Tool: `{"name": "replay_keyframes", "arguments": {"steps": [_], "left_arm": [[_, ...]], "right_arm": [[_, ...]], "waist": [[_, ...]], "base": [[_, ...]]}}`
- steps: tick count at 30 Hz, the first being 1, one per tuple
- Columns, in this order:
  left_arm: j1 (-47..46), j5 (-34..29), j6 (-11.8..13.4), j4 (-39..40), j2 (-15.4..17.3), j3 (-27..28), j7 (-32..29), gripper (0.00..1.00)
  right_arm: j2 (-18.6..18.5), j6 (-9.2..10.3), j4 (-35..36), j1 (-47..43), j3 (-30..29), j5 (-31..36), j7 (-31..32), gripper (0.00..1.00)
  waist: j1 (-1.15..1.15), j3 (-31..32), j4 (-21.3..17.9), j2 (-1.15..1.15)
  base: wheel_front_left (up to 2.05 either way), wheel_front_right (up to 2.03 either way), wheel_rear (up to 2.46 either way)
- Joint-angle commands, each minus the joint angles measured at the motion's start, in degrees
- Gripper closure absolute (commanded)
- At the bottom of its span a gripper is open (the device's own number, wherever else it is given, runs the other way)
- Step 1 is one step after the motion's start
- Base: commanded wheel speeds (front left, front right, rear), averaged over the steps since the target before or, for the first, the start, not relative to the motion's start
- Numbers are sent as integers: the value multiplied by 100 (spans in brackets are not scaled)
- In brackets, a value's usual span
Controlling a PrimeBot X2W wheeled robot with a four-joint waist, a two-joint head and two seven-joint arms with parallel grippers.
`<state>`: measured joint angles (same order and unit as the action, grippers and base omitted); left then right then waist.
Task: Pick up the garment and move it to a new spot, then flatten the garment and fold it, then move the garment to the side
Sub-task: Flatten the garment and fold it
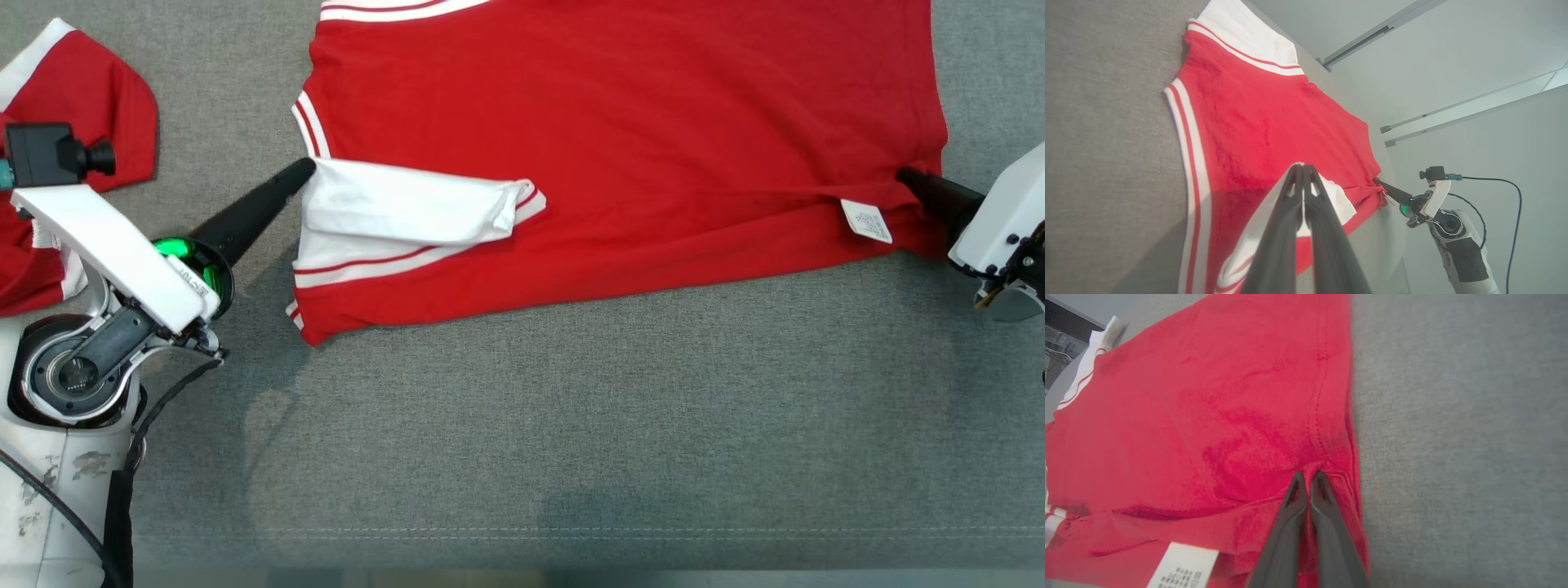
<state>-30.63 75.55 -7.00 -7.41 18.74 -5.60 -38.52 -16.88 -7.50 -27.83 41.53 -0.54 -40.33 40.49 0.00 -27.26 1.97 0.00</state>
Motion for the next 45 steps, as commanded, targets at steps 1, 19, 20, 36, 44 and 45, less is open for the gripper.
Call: {"name": "replay_keyframes", "arguments": {"steps": [1,19,20,36,44,45], "left_arm": [[-290,58,-42,69,192,250,104,100],[-128,-254,-48,167,341,-102,1841,0],[3,-502,-48,204,417,-123,2127,0],[1571,-2871,964,183,362,-743,3819,0],[1592,-2973,1096,-167,358,-965,3558,0],[1581,-2973,1089,-189,374,-980,3525,0]], "right_arm": [[-45,1,1,67,69,-38,-58,100],[-181,1,511,-688,379,-977,-1628,0],[-211,1,689,-881,388,-959,-1857,0],[407,1,1403,-2792,-9,1619,-4914,0],[667,1,853,-2436,88,2099,-4935,0],[646,1,758,-2354,136,2119,-4913,0]], "waist": [[0,-36,24,0],[0,21,44,0],[0,63,35,0],[0,655,-191,0],[0,765,-318,0],[0,768,-333,0]], "base": [[0,0,0],[0,0,0],[0,0,0],[0,0,0],[0,0,0],[0,0,0]]}}
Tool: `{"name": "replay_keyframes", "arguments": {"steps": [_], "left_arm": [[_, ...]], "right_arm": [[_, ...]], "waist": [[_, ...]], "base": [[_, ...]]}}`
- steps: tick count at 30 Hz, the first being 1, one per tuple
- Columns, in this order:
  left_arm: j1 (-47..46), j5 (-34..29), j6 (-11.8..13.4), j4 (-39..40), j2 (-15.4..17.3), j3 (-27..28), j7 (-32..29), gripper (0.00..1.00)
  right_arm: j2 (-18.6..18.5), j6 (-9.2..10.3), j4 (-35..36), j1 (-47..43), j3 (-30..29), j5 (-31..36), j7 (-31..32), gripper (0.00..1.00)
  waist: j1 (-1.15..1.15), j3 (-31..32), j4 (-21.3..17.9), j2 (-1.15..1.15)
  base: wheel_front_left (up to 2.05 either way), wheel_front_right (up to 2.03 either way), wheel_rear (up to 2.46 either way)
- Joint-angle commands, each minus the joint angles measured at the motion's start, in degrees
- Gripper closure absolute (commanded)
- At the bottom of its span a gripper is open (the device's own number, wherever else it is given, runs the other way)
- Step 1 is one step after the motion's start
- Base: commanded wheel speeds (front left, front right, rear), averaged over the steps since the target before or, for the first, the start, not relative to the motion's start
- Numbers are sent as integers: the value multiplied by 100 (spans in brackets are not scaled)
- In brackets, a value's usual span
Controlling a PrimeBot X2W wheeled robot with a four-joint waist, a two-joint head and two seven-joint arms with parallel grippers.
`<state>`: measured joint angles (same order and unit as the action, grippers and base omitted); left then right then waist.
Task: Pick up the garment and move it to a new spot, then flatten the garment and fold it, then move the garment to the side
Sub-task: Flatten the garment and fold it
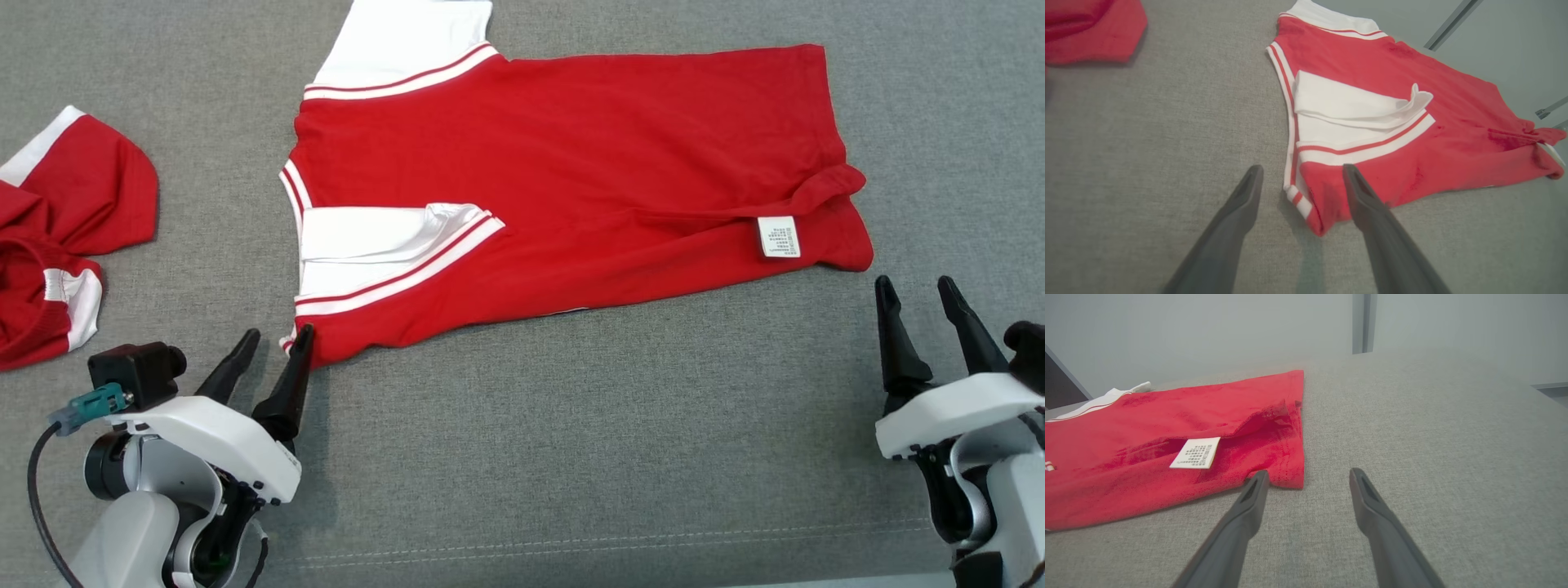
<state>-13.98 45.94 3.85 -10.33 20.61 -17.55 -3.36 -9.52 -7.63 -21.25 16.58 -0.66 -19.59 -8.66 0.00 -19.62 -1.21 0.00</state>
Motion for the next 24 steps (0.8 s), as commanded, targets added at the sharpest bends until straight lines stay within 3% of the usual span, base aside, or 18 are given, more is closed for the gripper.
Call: {"name": "replay_keyframes", "arguments": {"steps": [1,12,19,20,21,22,23,24], "left_arm": [[-94,3,-10,79,196,184,-64,0],[-473,-34,-117,-162,268,-110,-549,0],[-640,181,-356,-333,179,-291,-911,0],[-642,270,-396,-328,146,-277,-949,45],[-645,343,-428,-322,125,-263,-979,84],[-641,385,-467,-320,132,-289,-1056,100],[-636,433,-506,-306,135,-295,-1100,100],[-627,498,-536,-281,122,-273,-1111,100]], "right_arm": [[-116,14,16,224,190,66,0,0],[-369,14,-906,1282,935,-11,166,0],[-409,14,-1596,1716,1317,-145,529,0],[-408,14,-1669,1759,1366,-176,577,0],[-399,14,-1746,1791,1416,-225,649,45],[-408,14,-1800,1824,1466,-253,690,64],[-413,14,-1846,1842,1495,-299,718,100],[-422,14,-1891,1839,1528,-358,779,100]], "waist": [[0,3,-22,0],[0,-246,-25,0],[0,-365,14,0],[0,-375,23,0],[0,-384,31,0],[0,-389,39,0],[0,-393,48,0],[0,-395,60,0]], "base": [[0,0,0],[0,0,0],[0,0,0],[0,0,0],[0,0,0],[0,0,0],[0,0,0],[0,0,0]]}}
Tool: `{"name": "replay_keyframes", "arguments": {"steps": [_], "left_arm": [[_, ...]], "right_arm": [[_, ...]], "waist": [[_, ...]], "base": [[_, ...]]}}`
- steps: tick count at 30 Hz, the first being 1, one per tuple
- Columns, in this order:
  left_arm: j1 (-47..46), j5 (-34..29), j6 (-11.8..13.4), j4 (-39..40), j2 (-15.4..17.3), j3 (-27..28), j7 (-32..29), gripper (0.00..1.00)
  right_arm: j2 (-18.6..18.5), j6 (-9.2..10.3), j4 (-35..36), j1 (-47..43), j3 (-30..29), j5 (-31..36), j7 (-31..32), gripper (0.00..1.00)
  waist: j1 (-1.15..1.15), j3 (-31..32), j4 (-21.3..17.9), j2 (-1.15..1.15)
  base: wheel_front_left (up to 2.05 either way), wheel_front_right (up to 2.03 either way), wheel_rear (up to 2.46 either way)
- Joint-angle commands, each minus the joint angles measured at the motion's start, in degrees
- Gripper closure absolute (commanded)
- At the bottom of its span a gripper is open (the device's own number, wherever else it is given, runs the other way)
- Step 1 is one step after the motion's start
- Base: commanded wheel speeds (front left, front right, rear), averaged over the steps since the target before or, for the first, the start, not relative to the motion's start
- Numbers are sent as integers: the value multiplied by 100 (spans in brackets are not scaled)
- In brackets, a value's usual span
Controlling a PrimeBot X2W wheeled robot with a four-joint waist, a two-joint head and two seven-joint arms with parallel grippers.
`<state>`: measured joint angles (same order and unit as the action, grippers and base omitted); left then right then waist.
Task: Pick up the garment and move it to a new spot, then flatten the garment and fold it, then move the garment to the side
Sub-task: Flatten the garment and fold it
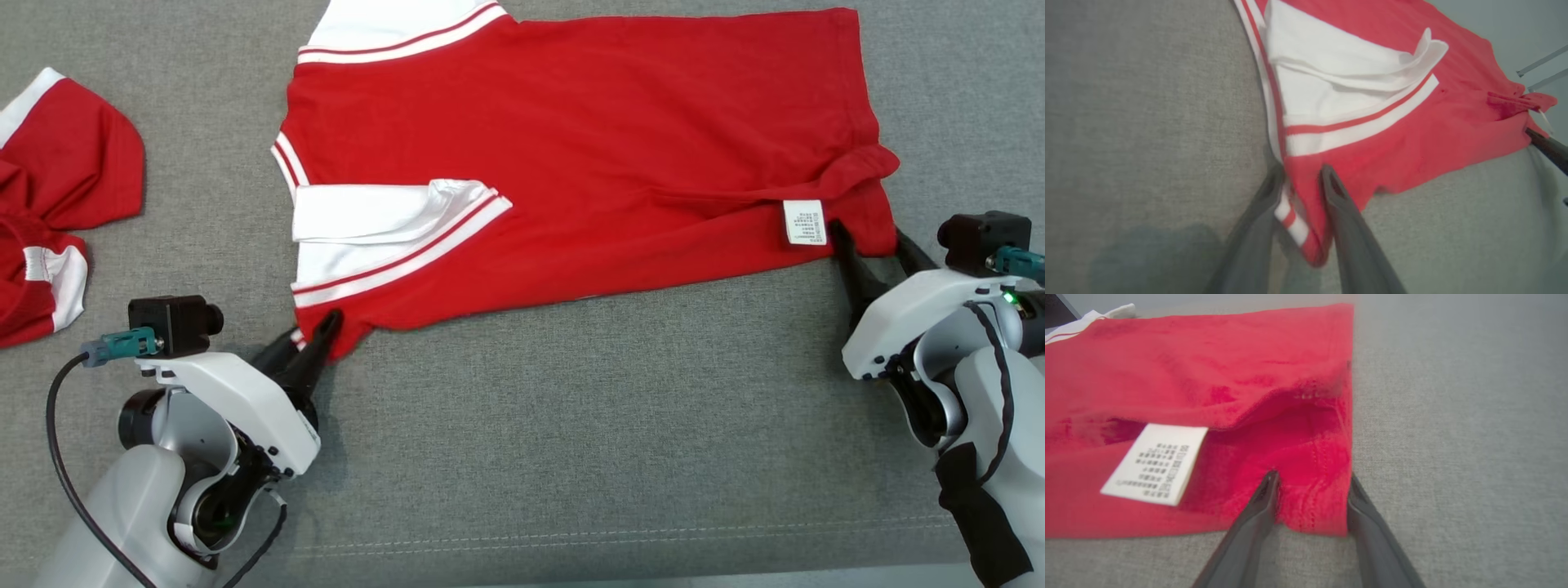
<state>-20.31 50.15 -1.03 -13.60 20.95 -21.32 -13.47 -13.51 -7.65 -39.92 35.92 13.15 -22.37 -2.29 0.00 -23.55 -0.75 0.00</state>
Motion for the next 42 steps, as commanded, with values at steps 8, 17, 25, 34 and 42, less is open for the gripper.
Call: {"name": "replay_keyframes", "arguments": {"steps": [8,17,25,34,42], "left_arm": [[319,521,-214,497,269,280,-309,100],[1053,713,21,1194,635,582,-360,100],[1894,907,325,1911,714,675,-433,100],[2091,1059,348,2245,659,662,-474,0],[1776,821,390,2501,886,907,-314,0]], "right_arm": [[-358,16,463,-616,303,-885,723,100],[-952,16,1910,-1866,2,-1311,1383,100],[-668,16,2813,-2938,-576,-1092,1831,100],[-254,16,3104,-3257,-942,-916,1927,0],[-157,16,3524,-3116,-1362,-941,1655,0]], "waist": [[0,56,107,0],[0,124,50,0],[0,162,5,0],[0,143,42,0],[0,149,-30,0]], "base": [[0,0,0],[0,0,0],[0,0,0],[0,0,0],[0,0,0]]}}
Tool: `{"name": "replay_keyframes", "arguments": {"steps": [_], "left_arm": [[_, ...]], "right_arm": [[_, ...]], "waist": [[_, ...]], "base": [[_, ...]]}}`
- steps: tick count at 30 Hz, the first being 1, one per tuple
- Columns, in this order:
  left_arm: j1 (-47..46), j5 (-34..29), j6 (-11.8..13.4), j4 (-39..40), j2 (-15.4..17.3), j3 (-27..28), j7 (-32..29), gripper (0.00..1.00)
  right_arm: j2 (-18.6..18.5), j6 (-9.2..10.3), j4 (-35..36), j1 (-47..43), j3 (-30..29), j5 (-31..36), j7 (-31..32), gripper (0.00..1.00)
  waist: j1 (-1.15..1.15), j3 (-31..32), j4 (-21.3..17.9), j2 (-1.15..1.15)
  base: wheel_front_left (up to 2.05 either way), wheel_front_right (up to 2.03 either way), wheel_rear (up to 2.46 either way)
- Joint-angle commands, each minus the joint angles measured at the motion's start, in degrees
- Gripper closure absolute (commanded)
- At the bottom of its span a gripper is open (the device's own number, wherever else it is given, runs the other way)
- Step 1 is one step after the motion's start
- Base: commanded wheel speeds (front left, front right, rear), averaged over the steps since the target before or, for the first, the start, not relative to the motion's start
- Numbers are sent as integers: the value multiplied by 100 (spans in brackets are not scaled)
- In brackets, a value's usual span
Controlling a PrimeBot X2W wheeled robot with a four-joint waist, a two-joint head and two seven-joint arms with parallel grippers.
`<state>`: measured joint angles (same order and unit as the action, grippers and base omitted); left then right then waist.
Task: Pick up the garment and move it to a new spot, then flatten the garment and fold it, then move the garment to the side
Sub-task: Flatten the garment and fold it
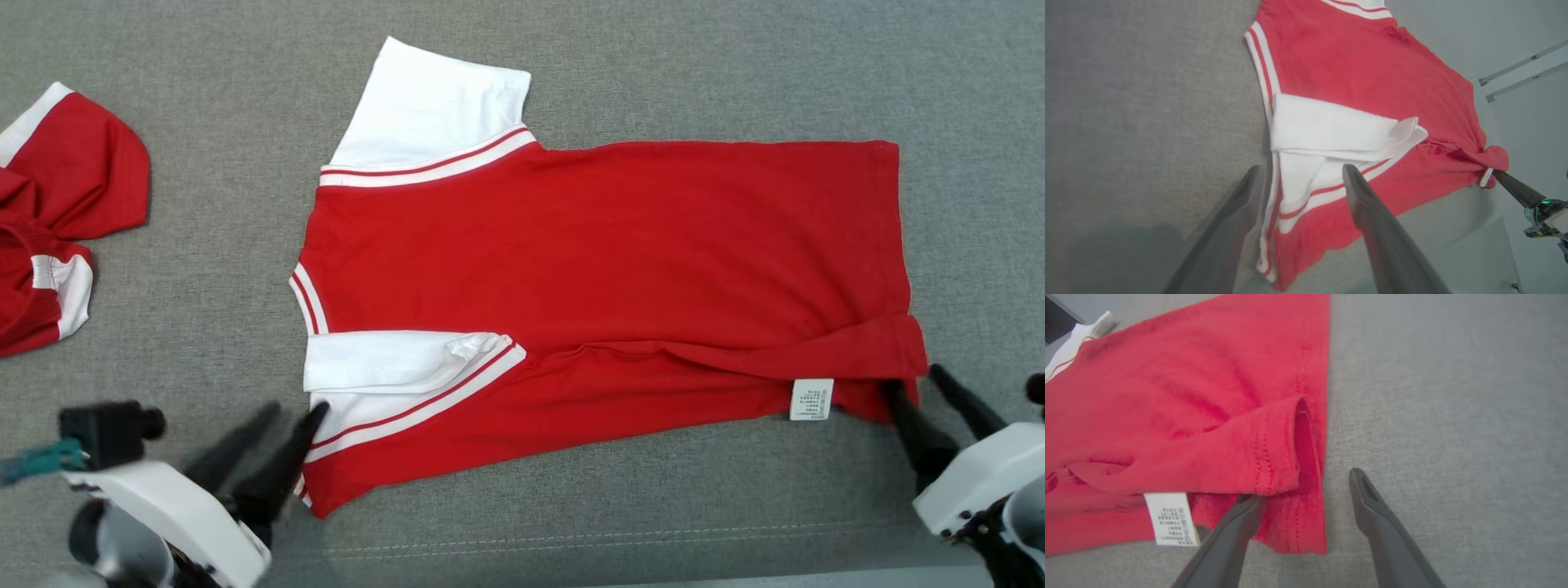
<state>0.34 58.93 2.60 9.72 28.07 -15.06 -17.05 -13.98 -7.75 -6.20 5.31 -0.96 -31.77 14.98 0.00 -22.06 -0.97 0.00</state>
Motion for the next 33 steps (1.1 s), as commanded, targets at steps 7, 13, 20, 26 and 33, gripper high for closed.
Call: {"name": "replay_keyframes", "arguments": {"steps": [7,13,20,26,33], "left_arm": [[-1139,-404,113,311,489,517,56,0],[-2450,-623,-101,-114,604,194,-398,0],[-4259,-566,-596,-1451,515,-199,-1107,0],[-5377,-321,-834,-2407,528,-413,-1839,0],[-6324,-342,-946,-3176,557,-617,-2177,0]], "right_arm": [[-61,26,76,667,-456,482,-625,0],[-55,26,-507,1637,-152,767,-697,0],[-202,26,-1451,2891,565,730,-613,0],[-318,26,-1974,3730,1296,460,-418,0],[-447,26,-2075,4374,2005,82,-109,0]], "waist": [[0,-97,-49,0],[0,-306,-119,0],[0,-695,-341,0],[0,-1068,-597,0],[0,-1365,-870,0]], "base": [[0,0,0],[0,0,0],[0,0,0],[0,0,0],[0,0,0]]}}
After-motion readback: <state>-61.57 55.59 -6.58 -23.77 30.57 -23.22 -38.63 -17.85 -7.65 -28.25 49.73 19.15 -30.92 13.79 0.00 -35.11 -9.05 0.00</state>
